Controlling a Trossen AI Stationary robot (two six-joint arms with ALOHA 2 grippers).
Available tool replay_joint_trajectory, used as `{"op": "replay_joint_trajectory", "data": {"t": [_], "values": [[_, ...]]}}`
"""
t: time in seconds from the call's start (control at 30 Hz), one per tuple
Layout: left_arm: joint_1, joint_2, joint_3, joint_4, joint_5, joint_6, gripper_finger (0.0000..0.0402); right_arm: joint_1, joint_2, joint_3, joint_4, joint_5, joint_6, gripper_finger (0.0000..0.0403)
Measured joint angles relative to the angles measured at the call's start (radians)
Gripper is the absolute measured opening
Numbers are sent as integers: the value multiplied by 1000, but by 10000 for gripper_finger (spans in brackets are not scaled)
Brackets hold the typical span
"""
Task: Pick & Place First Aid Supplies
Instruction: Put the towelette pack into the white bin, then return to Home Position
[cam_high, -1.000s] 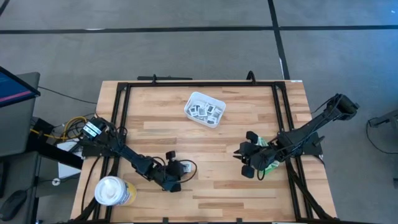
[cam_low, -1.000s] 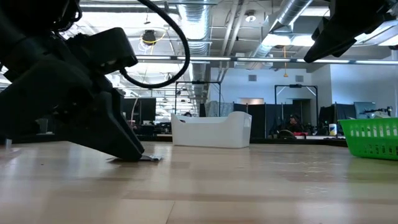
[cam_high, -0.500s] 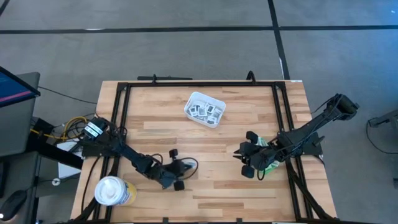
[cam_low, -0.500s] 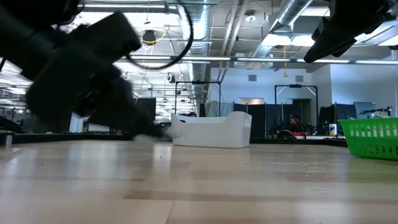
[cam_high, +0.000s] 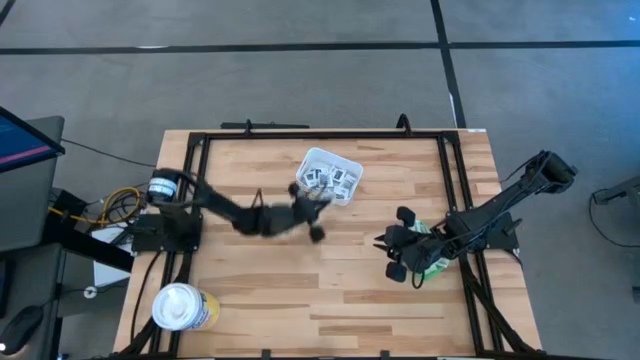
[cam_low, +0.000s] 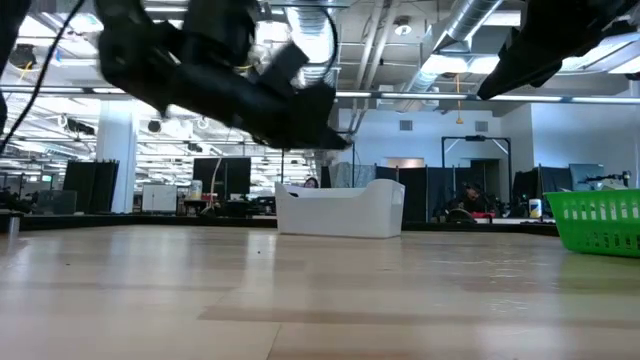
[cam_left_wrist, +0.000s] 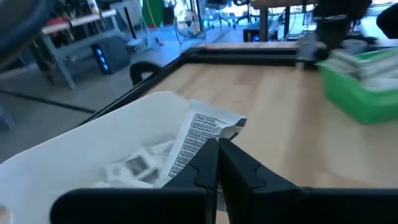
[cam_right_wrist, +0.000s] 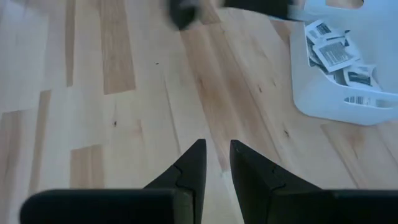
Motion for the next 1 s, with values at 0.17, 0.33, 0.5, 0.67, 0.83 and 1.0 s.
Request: {"op": "replay_joint_trajectory", "data": {"t": [0.17,0.33,0.5,0.67,0.83,1.0], "values": [[229,0,0,-20,194,-111,21,-6,0,0,-1,-2,-10,66],[332,0,0,-20,325,-189,44,-6,0,0,-2,-6,-20,66],[320,0,0,-20,334,-184,76,-5,0,0,-12,-6,-20,66],[295,0,0,-54,329,-187,97,-5,0,-1,-24,-6,-38,66],[259,-13,0,-89,327,-207,99,-2,-35,3,-48,-7,-115,66],[207,-157,-2,-253,330,-216,99,36,-150,57,-251,-61,-115,66]]}}
